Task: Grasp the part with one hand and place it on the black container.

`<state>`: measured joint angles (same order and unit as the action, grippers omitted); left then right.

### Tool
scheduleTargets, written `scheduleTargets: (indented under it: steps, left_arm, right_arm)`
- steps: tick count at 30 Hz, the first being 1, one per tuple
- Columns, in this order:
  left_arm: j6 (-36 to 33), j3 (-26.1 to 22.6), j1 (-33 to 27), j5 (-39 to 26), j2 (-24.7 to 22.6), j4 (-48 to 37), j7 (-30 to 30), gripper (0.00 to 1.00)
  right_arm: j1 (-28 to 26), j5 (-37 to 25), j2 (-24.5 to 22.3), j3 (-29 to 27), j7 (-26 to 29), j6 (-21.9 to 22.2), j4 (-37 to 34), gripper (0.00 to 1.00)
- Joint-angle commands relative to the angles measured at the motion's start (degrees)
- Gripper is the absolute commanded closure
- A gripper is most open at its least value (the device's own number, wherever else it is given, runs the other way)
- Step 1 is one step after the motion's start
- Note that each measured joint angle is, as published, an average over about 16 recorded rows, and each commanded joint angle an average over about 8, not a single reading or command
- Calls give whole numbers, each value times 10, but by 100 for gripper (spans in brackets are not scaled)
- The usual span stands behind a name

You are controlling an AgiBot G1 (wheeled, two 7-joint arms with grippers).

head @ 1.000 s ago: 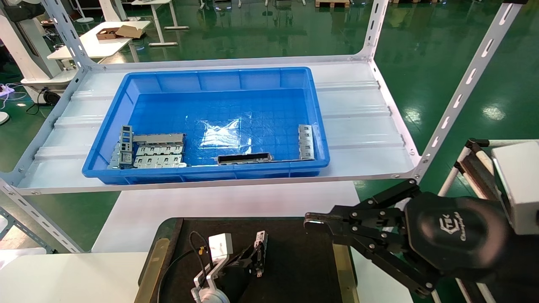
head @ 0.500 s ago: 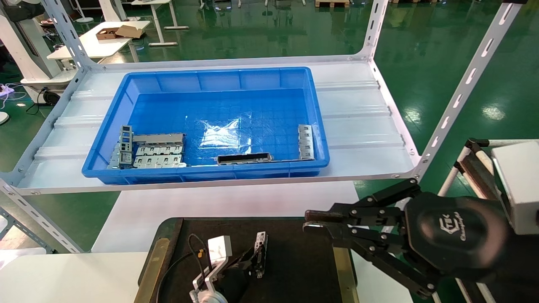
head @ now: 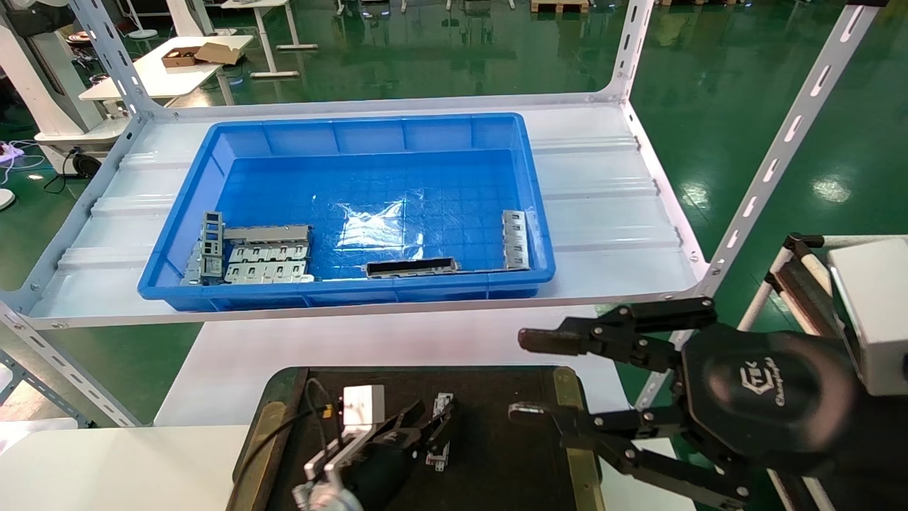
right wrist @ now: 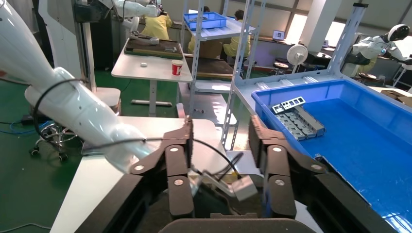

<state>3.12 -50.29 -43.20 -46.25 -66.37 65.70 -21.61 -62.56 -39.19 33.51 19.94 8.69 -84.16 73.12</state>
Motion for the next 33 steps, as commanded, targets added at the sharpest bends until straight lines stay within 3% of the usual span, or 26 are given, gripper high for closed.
scheduleTargets:
  steps: [1, 10, 17, 26, 33]
  left_arm:
    - [-20, 2, 8, -3, 26, 30, 1, 0]
    - [-144, 21, 28, -10, 148, 105, 23, 0]
    - [-258, 77, 43, 7, 212, 112, 81, 0]
    - [-383, 164, 89, 70, 270, 112, 175, 0]
    - [-422, 196, 116, 102, 289, 113, 209, 0]
  right_arm:
    - [0, 0, 0, 0, 0, 0, 0, 0]
    - [0, 0, 0, 0, 0, 0, 0, 0]
    - [0, 0, 0, 0, 0, 0, 0, 0]
    - [0, 0, 0, 0, 0, 0, 0, 0]
    - [0, 0, 0, 0, 0, 0, 0, 0]
